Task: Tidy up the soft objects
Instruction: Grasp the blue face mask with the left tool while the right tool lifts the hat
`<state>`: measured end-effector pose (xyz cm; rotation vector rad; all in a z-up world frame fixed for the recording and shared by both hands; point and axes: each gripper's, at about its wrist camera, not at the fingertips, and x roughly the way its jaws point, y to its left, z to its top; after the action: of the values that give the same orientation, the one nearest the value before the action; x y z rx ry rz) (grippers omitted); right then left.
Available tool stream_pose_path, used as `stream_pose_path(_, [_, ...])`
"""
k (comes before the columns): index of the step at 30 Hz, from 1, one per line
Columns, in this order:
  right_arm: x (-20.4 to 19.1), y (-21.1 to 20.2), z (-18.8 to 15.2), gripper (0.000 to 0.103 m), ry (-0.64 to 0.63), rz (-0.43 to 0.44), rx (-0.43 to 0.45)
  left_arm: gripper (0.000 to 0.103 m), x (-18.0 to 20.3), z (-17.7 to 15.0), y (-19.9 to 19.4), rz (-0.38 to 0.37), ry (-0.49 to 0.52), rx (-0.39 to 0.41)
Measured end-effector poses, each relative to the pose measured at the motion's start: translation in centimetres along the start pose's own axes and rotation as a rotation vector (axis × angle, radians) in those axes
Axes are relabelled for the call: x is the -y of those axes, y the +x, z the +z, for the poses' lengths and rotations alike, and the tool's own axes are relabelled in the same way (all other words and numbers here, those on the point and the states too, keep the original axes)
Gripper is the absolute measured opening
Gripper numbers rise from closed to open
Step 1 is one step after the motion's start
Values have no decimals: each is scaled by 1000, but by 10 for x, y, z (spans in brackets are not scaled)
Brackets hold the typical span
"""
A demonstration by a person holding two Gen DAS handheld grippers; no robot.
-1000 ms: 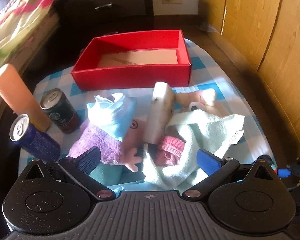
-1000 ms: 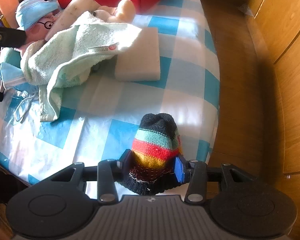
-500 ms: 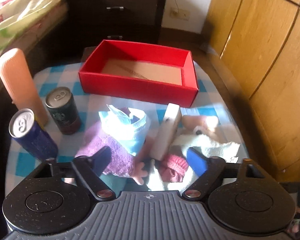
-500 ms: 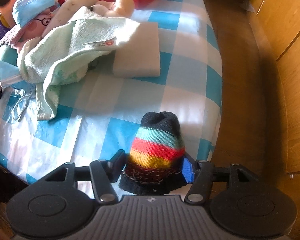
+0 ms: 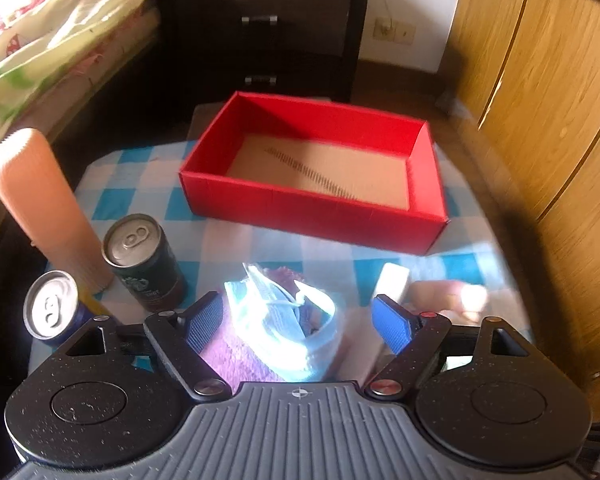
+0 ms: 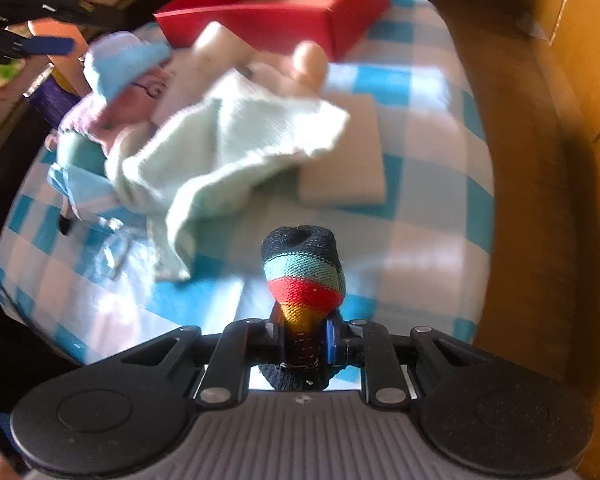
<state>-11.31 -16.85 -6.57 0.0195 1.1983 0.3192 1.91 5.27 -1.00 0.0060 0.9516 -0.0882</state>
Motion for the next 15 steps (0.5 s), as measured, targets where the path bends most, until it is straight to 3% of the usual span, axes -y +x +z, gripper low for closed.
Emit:
stream_pose_path(3, [-4,-2,5,0,5,26,9,71,-2,-1,12,12,-4,-32])
stream_pose_path(5, [-7,-3,6,0,3,34,13,58,-2,-4,19,20,-2,-62])
stream_pose_path(7, [-7,-2,8,0,9,43,12,51,-2,-10,24,35,11,-84])
stream_pose_path(11, [-4,-6,9,0,36,56,20,40,-6,-15,19,42,8,-66])
stream_pose_path(15, [-2,-11,11,0,55,68,39,35,-12,-13,8,15,-25,-40])
